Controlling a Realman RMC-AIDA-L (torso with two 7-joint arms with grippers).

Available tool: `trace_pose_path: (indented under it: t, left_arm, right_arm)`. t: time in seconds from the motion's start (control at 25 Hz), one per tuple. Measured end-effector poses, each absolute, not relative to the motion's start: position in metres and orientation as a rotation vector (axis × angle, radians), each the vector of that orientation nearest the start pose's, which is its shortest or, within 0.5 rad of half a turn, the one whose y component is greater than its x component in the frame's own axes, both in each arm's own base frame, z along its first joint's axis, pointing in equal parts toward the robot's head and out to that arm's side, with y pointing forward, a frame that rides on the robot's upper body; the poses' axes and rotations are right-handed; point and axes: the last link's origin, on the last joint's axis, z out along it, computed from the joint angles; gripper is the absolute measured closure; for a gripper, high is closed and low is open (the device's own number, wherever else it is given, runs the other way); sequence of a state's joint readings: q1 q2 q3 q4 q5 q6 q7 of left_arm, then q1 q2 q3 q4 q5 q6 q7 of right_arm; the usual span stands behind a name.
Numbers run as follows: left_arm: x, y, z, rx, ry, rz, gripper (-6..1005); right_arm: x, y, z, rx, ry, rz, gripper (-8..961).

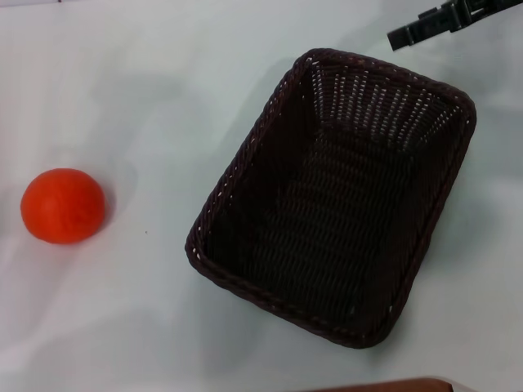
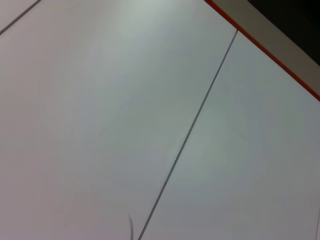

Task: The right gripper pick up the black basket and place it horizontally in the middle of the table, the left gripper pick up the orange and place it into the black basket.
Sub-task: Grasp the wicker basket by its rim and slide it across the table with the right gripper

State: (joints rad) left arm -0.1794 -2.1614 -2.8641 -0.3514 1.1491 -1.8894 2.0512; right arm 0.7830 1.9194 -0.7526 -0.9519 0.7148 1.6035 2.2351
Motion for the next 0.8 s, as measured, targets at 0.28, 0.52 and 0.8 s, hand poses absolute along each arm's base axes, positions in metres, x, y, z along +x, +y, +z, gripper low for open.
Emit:
trace_pose_path:
  t: [0.28, 0.52, 0.8]
  left_arm:
    - [-0.333, 0.210, 0.080, -1.389, -0.537, -1.516, 95]
    - [-0.334, 0.208, 0.079, -1.384, -0.539, -1.520, 95]
    - [-0.334, 0.207, 0.078, -1.380, -0.541, -1.522, 94]
  right_arm:
    - [0.197, 0.413, 0.084, 1.149, 2.765, 0.486, 88]
    - [0.190, 0.413, 0.068, 1.063, 2.704, 0.468, 93]
    - [0.194, 0.417, 0.049, 1.000, 2.629, 0.534, 138]
